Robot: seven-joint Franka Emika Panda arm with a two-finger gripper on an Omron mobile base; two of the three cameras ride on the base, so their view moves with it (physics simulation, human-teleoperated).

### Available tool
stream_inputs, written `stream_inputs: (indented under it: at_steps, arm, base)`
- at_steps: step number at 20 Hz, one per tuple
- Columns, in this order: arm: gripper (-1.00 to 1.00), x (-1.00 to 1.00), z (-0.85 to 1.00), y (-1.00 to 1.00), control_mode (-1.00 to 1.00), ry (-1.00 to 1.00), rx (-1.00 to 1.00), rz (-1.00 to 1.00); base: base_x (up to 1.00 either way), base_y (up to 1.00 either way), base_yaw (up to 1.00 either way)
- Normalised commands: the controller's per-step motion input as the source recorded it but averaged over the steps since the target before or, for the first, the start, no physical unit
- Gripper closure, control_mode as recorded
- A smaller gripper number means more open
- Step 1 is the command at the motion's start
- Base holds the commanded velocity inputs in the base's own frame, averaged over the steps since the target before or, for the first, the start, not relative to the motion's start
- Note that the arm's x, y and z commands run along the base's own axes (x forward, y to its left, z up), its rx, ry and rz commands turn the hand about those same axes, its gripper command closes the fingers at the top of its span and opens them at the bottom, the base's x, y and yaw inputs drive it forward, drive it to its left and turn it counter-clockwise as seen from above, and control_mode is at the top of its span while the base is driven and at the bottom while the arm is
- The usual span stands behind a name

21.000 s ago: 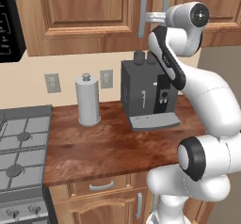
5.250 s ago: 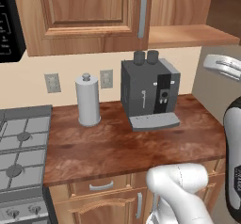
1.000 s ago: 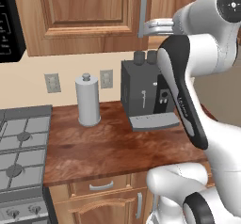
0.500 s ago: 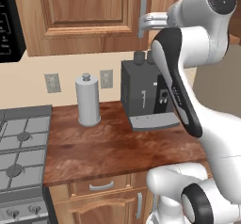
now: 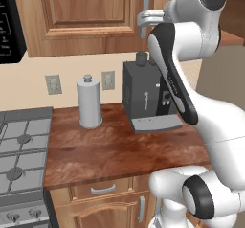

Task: Open the cabinet. Pick the sponge and place it next to the sink. Then close the cabinet.

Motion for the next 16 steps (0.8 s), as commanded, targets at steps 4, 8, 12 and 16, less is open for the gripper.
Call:
stream_inputs:
  at_steps: [4, 8, 12, 16]
  arm:
    - [-1.00, 0.44, -0.01, 0.00, -1.00, 0.00, 0.00, 0.00]
    - [-1.00, 0.32, 0.00, 0.00, -1.00, 0.00, 0.00, 0.00]
    - [-1.00, 0.22, -0.10, 0.00, -1.00, 0.00, 0.00, 0.00]
    - [-1.00, 0.20, -0.22, 0.01, -1.00, 0.00, -0.02, 0.00]
  base:
    - [0.00, 0.00, 0.00]
    - [0.00, 0.00, 0.00]
    - [0.00, 0.00, 0.00]
    - [0.00, 0.00, 0.00]
